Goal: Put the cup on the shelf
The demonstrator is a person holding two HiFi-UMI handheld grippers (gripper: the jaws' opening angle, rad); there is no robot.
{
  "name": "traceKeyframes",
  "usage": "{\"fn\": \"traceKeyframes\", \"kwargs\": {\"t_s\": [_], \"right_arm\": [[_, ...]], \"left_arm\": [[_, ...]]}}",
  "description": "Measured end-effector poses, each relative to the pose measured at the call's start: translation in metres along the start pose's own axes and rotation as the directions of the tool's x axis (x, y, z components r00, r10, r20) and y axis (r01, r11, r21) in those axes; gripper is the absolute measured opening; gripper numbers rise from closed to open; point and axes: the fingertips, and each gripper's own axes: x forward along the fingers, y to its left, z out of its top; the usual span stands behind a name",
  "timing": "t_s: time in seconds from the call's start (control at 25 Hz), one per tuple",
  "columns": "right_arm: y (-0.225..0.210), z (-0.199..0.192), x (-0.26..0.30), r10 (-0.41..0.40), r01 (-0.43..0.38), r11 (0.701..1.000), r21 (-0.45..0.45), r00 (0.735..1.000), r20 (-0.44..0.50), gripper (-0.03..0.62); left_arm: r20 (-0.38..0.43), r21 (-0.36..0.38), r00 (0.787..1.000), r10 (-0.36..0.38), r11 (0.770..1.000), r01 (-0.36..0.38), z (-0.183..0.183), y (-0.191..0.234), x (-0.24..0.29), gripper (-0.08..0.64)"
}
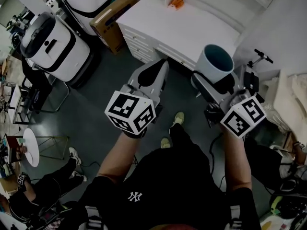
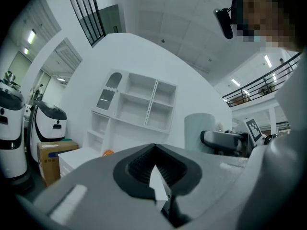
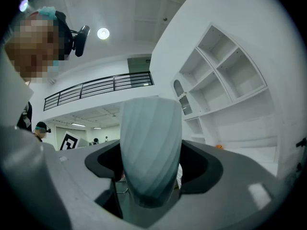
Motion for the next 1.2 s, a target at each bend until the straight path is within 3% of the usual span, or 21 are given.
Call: {"fn": "traceKeyframes", "kwargs": {"t_s": [0.52,0.84,1.2], "right_arm": [[-0.064,0.026,0.078,0.085,-0.085,0.996,-0.02,0.996,-0.003,0.38],[-0.129,0.054,0.121,0.133,-0.132,0.991,-0.028,0.991,0.012,0.38],[-0.171,0.069,0.155,0.124,-0.124,0.992,-0.016,0.992,0.02,0.38]], "left_arm": [[-0.003,0.018,0.998,0.068,0.998,-0.068,0.018,0.058,0.071,0.001],[0.026,0.033,0.997,0.074,0.997,-0.074,0.041,0.082,0.152,0.0],[0.01,0.044,0.999,0.045,0.998,-0.045,0.047,0.096,0.212,0.0]]}}
